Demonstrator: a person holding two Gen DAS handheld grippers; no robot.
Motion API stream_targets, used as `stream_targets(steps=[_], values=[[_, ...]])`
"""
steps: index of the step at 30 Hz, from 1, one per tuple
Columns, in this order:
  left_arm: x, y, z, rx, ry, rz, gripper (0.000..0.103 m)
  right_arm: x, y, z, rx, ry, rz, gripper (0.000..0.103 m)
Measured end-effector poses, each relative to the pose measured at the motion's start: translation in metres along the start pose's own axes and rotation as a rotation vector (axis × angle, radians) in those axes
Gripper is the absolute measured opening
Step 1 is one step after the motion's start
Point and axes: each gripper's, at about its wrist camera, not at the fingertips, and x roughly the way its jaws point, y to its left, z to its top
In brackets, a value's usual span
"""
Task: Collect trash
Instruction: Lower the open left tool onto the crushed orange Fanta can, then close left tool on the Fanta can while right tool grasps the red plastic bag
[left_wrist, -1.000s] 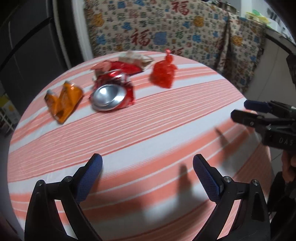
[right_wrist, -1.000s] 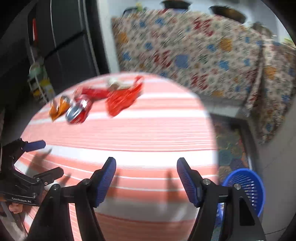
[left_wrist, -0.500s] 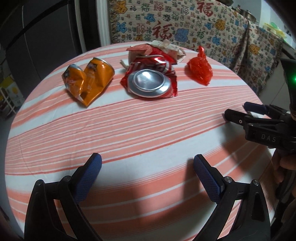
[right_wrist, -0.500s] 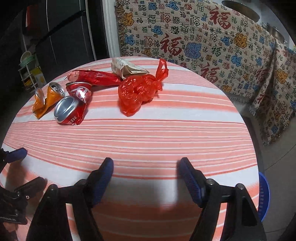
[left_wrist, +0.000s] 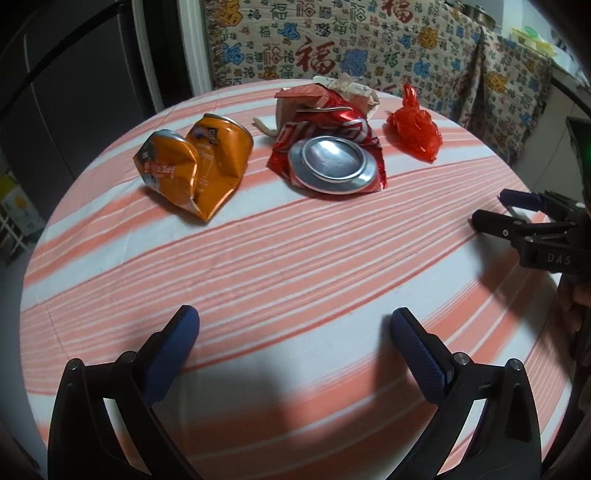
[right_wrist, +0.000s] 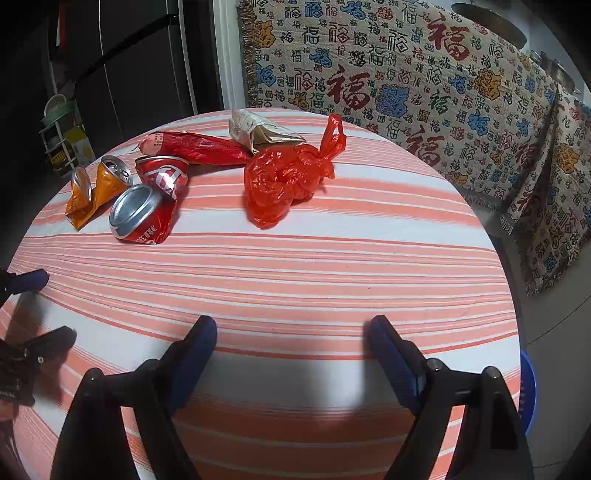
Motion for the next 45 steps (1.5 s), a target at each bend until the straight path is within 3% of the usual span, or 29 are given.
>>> stream_targets(steps=[12,23,30,32,39,45], values=[[0.034,0.076,0.05,0.08,-0.013,-0.071,0.103,0.0,0.0,-0.001,-0.002,-0.001,-0.002,0.087],[0.056,0.09,0.08,0.171,-0.012,-0.122,0.103,0.0,-0.002,-0.002,-0.005,-0.002,-0.001,0.087],[0.063,0.082,0.092,0.174,-0.038,-0.153,0.102,0.0,-0.002,-0.003,-0.005,-0.003,-0.001,0.087],[0.062,0.083,0.093,0.168,-0.046,-0.159,0.096,-0.001,-0.002,-0.003,-0.005,-0.003,-0.001,0.087],[0.047,0.072,0.08,0.132,-0.086,-0.134,0.096,-0.001,-0.002,-0.004,-0.005,-0.003,0.0,0.087],[0.024,0.039,0.042,0.087,-0.06,-0.039,0.096,-0.005,-0.008,-0.003,0.021,-0.011,0.039,0.087]])
